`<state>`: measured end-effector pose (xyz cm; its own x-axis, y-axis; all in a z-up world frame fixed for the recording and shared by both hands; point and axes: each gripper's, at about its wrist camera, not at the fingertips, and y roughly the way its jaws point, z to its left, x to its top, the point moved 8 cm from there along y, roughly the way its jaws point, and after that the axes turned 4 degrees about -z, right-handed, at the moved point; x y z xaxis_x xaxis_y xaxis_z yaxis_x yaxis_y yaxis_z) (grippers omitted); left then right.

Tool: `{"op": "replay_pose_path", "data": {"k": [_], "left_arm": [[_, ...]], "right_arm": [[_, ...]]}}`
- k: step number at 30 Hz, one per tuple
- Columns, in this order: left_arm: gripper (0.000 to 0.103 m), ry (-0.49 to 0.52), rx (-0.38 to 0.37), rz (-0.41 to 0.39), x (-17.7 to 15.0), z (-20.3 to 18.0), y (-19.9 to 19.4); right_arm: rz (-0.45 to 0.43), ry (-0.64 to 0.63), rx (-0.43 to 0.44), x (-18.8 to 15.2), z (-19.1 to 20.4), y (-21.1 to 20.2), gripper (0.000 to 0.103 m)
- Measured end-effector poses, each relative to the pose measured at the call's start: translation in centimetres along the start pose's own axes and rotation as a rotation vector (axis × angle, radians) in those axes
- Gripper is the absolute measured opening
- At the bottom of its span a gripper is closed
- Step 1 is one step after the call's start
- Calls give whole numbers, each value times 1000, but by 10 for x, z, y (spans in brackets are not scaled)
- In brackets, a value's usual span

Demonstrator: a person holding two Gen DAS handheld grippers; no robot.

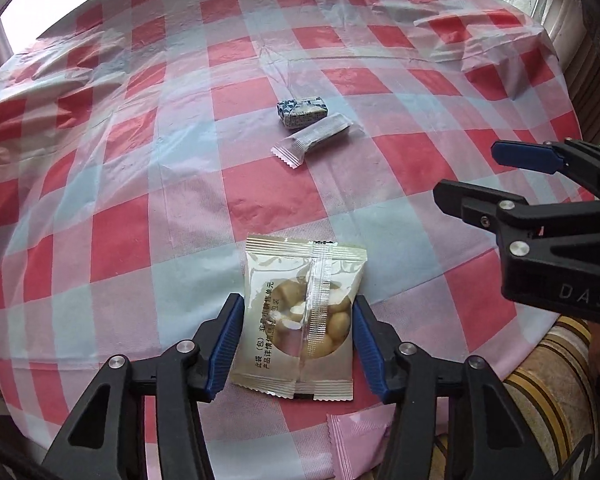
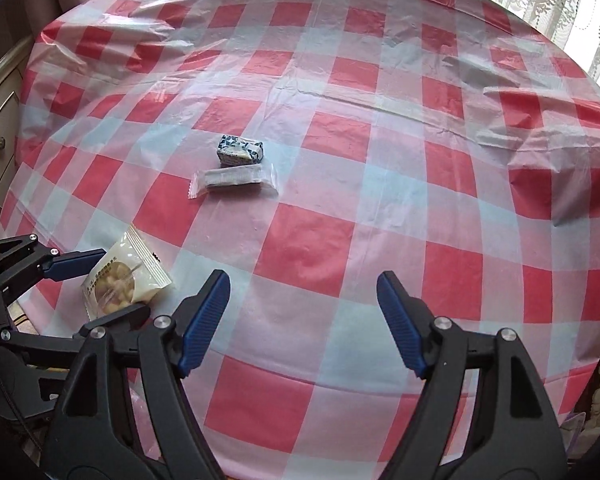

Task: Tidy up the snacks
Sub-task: 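Grasp the white nut packet with the left tool while the right tool grasps the clear stick packet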

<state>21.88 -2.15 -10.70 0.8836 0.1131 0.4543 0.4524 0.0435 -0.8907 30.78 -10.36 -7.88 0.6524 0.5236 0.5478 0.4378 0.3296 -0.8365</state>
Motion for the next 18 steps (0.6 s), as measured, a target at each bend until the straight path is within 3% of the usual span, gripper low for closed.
{"op": "replay_pose_path", "data": {"k": [8, 12, 16, 18], "left_arm": [[52, -159, -43, -63, 8, 27, 0], [51, -229, -70, -87, 9, 40, -1], [51, -237, -81, -95, 9, 41, 0], [52, -242, -88, -99, 9, 42, 0]], "right_arm": [[2, 10, 56, 25, 18, 30, 78], [20, 105, 97, 34, 22, 41, 78], [22, 225, 120, 46, 23, 46, 78], [24, 269, 93, 54, 20, 49, 78]]}}
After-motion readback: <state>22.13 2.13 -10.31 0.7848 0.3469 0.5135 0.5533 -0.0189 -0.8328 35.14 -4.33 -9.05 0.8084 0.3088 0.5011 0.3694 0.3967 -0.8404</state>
